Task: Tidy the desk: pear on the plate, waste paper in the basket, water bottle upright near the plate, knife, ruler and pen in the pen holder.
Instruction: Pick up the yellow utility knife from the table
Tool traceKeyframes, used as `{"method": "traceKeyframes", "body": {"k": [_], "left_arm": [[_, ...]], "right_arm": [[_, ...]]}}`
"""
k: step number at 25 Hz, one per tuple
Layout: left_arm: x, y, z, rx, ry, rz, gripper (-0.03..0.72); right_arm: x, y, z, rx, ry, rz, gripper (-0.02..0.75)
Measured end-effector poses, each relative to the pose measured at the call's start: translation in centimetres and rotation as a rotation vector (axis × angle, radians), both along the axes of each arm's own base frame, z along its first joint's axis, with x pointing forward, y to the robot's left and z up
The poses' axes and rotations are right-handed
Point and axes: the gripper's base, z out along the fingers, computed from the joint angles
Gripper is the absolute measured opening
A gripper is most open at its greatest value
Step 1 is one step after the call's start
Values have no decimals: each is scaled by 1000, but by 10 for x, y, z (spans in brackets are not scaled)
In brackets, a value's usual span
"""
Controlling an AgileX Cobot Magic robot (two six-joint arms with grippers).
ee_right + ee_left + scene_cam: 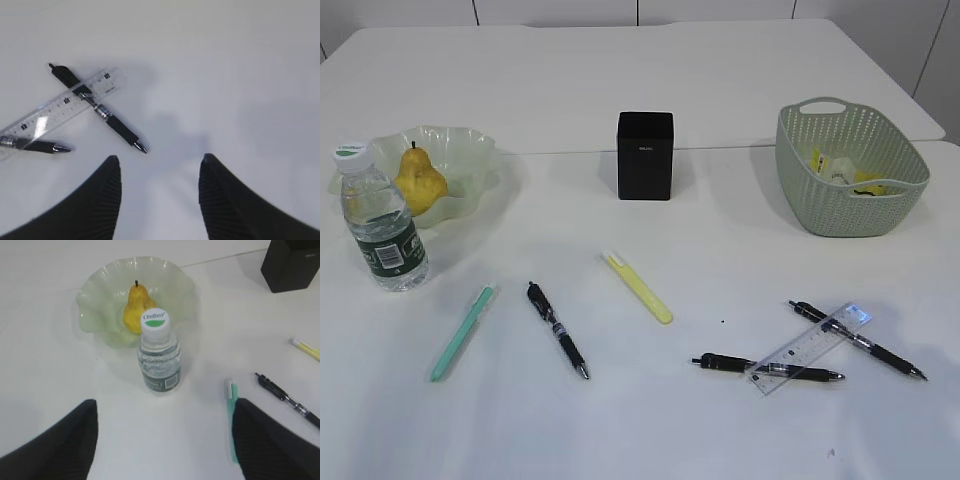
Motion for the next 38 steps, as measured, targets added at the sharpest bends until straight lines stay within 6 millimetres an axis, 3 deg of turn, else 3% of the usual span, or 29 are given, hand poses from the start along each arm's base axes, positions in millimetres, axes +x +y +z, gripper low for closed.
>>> {"method": "traceKeyframes", "body": {"k": [7, 14, 21, 26, 33, 38], "left_arm": [[-3, -1, -2, -23, 45, -1, 593], [-6, -2, -6, -36, 105, -3, 592], [-9, -2, -8, -33, 144, -4, 592], [-9, -2, -8, -33, 144, -4, 592], [-9, -2, -8, -33, 144, -4, 592], [-9, -2, -8, -33, 146, -4, 592]], "right_arm": [[13, 3, 38, 54, -12, -1, 405], [37, 10, 59, 142, 81, 48, 405], [63, 16, 73, 220, 174, 84, 405], [82, 23, 69, 224, 249, 145, 405], [107, 77, 44, 164, 429, 357, 405], [141, 115, 37, 87, 477, 471, 405]]}}
